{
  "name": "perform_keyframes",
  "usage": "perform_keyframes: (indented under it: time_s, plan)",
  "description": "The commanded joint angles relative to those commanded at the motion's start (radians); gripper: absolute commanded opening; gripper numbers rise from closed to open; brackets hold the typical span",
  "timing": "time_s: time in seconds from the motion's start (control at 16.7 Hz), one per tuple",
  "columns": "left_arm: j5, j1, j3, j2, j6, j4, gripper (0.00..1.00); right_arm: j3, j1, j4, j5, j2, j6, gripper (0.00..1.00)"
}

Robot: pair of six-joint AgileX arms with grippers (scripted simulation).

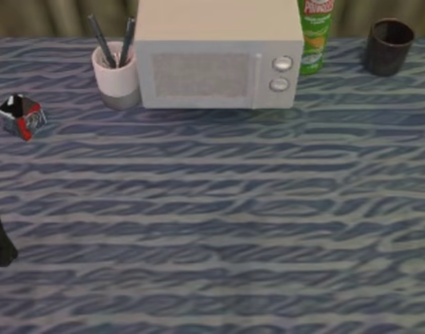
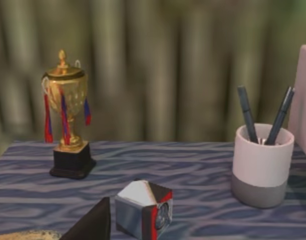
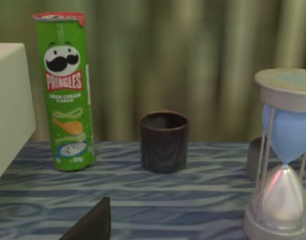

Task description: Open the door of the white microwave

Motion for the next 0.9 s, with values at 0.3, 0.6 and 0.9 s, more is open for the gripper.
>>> perform_keyframes:
  time_s: [0.3, 0.6, 0.9]
  plan:
    - [-0.030, -0.036, 0.061, 0.062, -0.019, 0.002, 1.00, 0.000, 0.000, 0.000, 0.000, 0.000, 0.000, 1.00]
    - [-0.165, -0.186, 0.326, 0.378, -0.101, -0.002, 1.00, 0.000, 0.000, 0.000, 0.000, 0.000, 0.000, 1.00]
    - [-0.352, -0.395, 0.677, 0.907, -0.207, -0.025, 1.00, 0.000, 0.000, 0.000, 0.000, 0.000, 0.000, 1.00]
